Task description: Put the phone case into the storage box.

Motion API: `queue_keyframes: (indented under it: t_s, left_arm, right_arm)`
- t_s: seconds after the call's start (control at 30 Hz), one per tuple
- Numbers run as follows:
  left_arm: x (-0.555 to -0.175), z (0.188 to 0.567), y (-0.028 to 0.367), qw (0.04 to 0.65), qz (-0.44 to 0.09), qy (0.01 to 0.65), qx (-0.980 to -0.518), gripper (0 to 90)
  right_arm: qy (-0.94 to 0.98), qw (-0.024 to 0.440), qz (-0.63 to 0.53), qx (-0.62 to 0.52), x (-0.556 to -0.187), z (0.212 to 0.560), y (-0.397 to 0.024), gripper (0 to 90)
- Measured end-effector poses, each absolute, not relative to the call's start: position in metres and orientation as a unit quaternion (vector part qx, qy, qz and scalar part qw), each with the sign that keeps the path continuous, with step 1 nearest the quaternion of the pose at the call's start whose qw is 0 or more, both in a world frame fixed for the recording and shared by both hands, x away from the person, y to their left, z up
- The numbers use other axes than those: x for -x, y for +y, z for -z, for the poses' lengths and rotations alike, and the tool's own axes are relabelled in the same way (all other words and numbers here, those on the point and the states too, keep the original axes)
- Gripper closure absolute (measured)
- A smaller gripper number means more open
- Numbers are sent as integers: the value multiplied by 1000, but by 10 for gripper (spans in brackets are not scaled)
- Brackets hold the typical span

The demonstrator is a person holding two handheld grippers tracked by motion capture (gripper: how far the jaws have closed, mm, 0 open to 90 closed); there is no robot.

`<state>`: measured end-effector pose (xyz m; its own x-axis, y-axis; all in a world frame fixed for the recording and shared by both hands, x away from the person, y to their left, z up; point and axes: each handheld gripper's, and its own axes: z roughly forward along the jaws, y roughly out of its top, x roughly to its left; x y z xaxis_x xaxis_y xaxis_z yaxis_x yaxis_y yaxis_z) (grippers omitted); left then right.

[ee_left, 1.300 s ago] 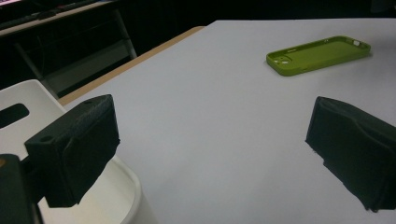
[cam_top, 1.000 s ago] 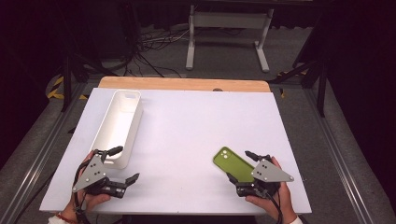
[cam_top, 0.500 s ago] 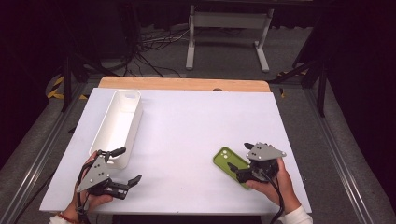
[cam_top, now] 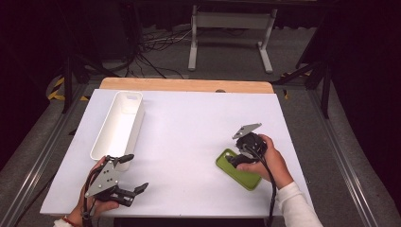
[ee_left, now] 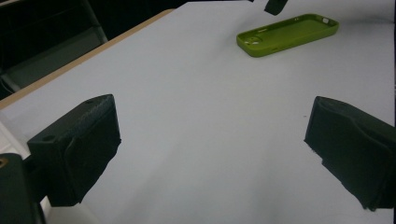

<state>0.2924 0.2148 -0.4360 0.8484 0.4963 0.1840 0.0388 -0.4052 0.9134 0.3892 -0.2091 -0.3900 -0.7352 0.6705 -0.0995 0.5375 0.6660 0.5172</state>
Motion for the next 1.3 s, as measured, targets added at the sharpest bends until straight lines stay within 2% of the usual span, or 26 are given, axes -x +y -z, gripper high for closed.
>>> queue_keyframes:
  t_s: [0.07, 0.17, 0.47, 0.5, 0.6, 0.73, 0.8, 0.93, 1.17, 1.2, 1.3]
  left_arm:
    - [-293, 436, 214, 517, -218, 162, -811, 39]
    - [-293, 436, 213, 517, -214, 163, -813, 40]
    - [-293, 438, 211, 512, -203, 152, -820, 45]
    - [-293, 438, 211, 515, -202, 153, -819, 45]
    - [-293, 438, 211, 512, -200, 150, -822, 46]
    - [-292, 438, 210, 512, -195, 147, -823, 47]
    - [-292, 438, 210, 511, -197, 147, -823, 47]
    - [-292, 438, 209, 511, -194, 145, -825, 47]
    - [-292, 438, 209, 512, -193, 145, -825, 48]
    - [-292, 438, 209, 511, -192, 146, -825, 49]
    - [-292, 439, 209, 510, -192, 146, -826, 49]
  right_arm:
    - [909, 126, -201, -342, -399, 393, -203, 264]
    - [913, 130, -173, -346, -406, 395, -199, 264]
    - [920, 106, -116, -360, -428, 405, -192, 273]
    - [920, 101, -115, -360, -429, 407, -191, 344]
    - [923, 90, -117, -356, -431, 410, -190, 448]
    - [923, 80, -130, -353, -432, 410, -190, 668]
    - [923, 80, -132, -352, -432, 409, -189, 750]
    - [927, 81, -110, -348, -433, 412, -188, 786]
    - [933, 86, -96, -337, -435, 416, -184, 796]
    - [933, 89, -94, -335, -435, 416, -184, 884]
    - [932, 93, -94, -338, -434, 417, -185, 882]
